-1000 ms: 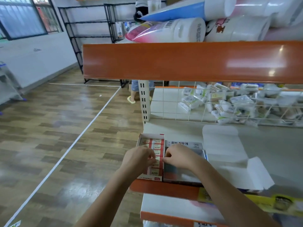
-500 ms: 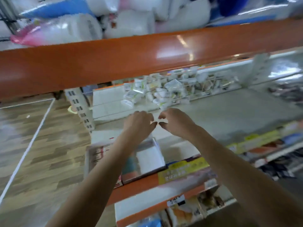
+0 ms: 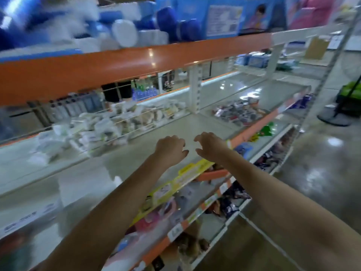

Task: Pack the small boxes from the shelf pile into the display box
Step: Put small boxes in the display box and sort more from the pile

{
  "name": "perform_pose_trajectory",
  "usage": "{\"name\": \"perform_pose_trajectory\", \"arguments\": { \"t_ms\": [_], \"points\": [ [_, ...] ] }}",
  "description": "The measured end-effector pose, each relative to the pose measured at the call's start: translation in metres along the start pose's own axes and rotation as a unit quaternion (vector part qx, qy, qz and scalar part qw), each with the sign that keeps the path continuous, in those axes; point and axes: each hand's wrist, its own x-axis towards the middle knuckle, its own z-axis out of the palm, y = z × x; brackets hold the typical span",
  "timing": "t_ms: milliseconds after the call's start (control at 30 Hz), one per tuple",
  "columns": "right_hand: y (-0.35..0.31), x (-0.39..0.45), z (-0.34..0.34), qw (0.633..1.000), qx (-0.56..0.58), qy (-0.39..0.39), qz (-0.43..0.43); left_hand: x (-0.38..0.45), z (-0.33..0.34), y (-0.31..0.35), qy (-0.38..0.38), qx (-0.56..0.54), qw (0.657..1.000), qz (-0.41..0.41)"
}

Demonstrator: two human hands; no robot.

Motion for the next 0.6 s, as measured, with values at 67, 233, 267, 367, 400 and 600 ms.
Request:
{"name": "perform_pose_trajectory", "arguments": {
  "t_ms": [67, 233, 267, 367, 400, 600],
  "points": [
    [0.042, -0.001, 0.0, 1.0, -0.018, -0.004, 0.015, 0.029, 0.009, 0.029, -0.013, -0.008, 1.0, 0.005],
    [0.131, 0.006, -0.003, 0.997, -0.056, -0.014, 0.051, 0.097, 0.033, 0.084, -0.044, -0.028, 0.998, 0.025],
    [0.145, 0.009, -0.004, 0.997, -0.056, -0.016, 0.057, 0.109, 0.038, 0.092, -0.044, -0.027, 0.998, 0.035],
    [0.185, 0.023, 0.0, 0.995, -0.05, -0.024, 0.08, 0.149, 0.05, 0.114, -0.047, -0.039, 0.996, 0.059],
    [0.197, 0.029, 0.001, 0.994, -0.046, -0.026, 0.092, 0.164, 0.054, 0.121, -0.047, -0.045, 0.996, 0.065],
    [0.267, 0.076, 0.004, 0.988, 0.028, -0.007, 0.151, 0.261, 0.072, 0.144, -0.013, -0.048, 0.993, 0.103]
  ]
}}
